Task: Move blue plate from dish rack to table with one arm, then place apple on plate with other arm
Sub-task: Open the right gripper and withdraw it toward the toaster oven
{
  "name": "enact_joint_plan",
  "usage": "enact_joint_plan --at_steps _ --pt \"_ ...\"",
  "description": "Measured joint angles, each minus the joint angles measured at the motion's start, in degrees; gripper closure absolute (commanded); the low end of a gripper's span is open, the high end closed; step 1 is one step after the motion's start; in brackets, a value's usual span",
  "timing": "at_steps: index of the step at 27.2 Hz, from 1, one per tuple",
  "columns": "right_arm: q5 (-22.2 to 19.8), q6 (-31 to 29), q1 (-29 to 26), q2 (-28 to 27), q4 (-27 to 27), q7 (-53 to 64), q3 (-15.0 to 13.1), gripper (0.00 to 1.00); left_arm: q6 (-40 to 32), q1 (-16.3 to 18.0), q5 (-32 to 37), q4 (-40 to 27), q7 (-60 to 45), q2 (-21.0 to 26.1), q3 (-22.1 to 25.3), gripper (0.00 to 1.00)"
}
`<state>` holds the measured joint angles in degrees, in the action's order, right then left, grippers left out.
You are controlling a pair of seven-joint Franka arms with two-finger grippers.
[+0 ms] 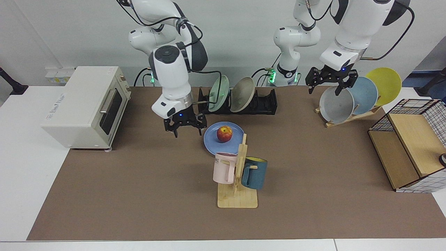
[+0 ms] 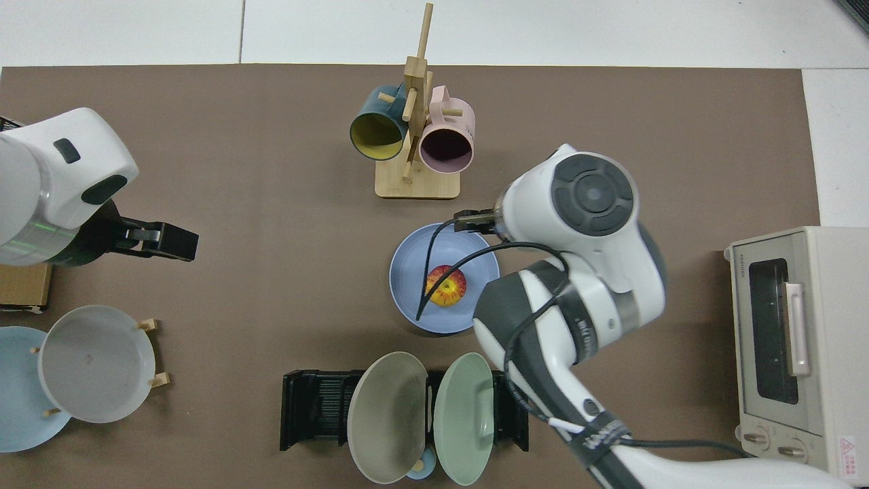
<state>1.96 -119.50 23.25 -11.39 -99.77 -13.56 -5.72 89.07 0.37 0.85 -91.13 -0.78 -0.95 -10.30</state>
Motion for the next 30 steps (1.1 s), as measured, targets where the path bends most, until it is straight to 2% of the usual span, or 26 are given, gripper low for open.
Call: enact_joint_plan --at_steps 9,15,20,25,30 --pt "0.0 5.1 -9.6 3.5 0.0 14.0 -0.1 0.0 0.0 0.5 0.0 0.0 0.0 0.0 0.1 0.0" --pt "0.0 7.5 -14.5 6.6 0.1 18.3 -0.1 0.0 0.0 1.4 0.0 0.0 0.0 0.0 0.2 0.0" --pt "0.0 12.0 -16.5 8.6 0.7 19.3 -0.1 0.0 0.0 1.9 0.0 0.0 0.0 0.0 0.3 0.0" --pt "0.0 16.2 -16.6 8.9 4.7 19.1 0.2 0.0 0.0 1.9 0.0 0.0 0.0 0.0 0.2 0.0" --pt "0.1 17.2 -16.6 8.8 6.2 15.8 0.5 0.0 0.0 1.9 0.0 0.0 0.0 0.0 0.2 0.0"
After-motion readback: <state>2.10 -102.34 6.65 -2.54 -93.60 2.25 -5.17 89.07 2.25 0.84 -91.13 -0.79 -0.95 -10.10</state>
